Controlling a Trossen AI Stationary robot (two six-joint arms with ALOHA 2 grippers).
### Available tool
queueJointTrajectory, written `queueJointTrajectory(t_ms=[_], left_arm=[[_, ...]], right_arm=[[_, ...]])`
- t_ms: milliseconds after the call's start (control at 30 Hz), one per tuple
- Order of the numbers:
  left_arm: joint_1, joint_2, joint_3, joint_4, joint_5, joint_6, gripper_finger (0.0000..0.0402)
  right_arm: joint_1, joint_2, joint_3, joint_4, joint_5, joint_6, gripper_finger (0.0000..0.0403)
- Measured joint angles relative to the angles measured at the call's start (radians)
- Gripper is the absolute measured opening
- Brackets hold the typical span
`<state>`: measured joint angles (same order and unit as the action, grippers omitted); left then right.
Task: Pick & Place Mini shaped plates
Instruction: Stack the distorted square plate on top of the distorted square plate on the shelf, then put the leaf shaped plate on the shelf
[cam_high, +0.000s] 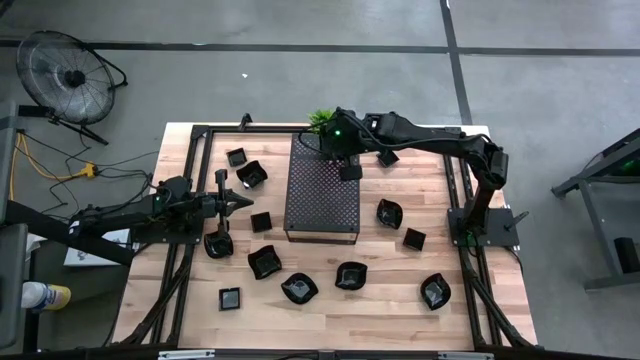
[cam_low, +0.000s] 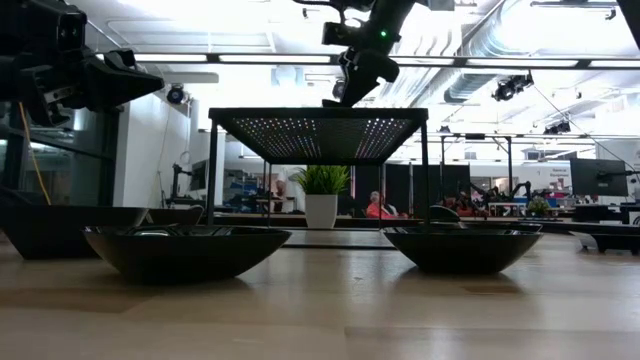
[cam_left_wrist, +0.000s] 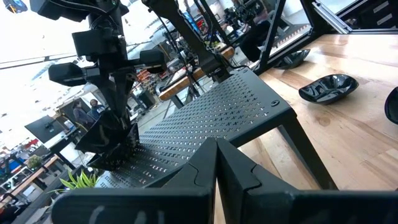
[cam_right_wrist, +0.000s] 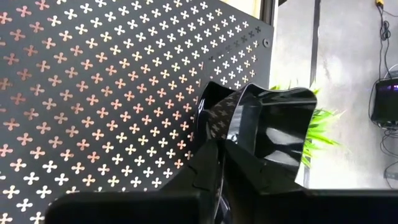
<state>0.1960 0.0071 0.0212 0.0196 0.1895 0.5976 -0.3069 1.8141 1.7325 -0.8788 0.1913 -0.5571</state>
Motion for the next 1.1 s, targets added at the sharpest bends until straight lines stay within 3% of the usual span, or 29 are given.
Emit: queueJointTrajectory(t_ms=[633, 1100], left_arm=[[0.000, 0.000, 0.000, 0.000, 0.000, 0.000, 0.0001], [0.000, 0.000, 0.000, 0.000, 0.000, 0.000, 0.0001]], right_arm=[[0.000, -0.001, 0.000, -0.006, 0.073, 0.034, 0.0085], [0.000, -0.006, 0.000, -0.125, 0.094, 0.105, 0.0085]])
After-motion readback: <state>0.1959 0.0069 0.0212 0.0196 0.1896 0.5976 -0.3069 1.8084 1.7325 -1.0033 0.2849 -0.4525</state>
